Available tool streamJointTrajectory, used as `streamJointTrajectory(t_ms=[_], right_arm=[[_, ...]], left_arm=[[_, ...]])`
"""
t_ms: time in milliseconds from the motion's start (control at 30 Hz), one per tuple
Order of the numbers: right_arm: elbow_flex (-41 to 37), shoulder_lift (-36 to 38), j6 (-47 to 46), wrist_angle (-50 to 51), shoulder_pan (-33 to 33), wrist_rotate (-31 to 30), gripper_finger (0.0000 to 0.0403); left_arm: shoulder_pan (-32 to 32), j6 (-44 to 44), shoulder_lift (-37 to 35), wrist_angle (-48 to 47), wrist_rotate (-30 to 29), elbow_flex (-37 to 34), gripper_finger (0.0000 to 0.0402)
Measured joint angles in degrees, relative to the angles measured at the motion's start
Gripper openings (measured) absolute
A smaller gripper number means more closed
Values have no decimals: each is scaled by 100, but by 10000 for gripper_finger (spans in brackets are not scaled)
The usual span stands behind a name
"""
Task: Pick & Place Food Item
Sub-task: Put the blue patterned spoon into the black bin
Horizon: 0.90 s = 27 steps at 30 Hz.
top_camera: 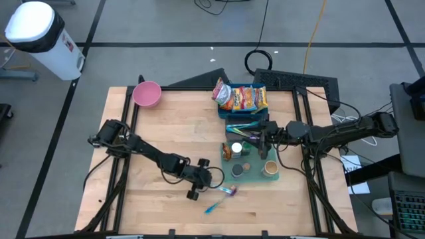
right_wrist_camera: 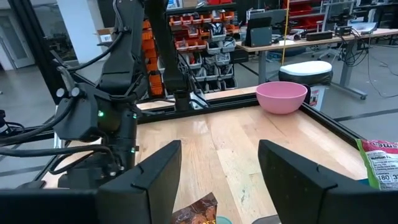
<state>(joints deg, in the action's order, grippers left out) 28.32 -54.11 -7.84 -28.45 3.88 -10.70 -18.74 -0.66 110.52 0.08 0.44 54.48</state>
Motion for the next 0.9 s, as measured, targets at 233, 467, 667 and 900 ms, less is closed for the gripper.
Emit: streamJointTrajectory(t_ms=[233,467,667,900], right_arm=[[0,-10,-3,52,0,-31,205],[0,-393,-447,-372,80,-109,205],[0,-1272,-1302,-1236,109,-122,205],[140,-2155,-1721,-1635,-4,-110,205]], left_arm=[[-86,237,-756,-1046,-881,-49,24],[-245,300,-1941,-1629,-2597,-52,19],[-344,1043,-2347,-1202,-4753,-31,23],[-176,1543,-2345,-943,-5093,-31,20]])
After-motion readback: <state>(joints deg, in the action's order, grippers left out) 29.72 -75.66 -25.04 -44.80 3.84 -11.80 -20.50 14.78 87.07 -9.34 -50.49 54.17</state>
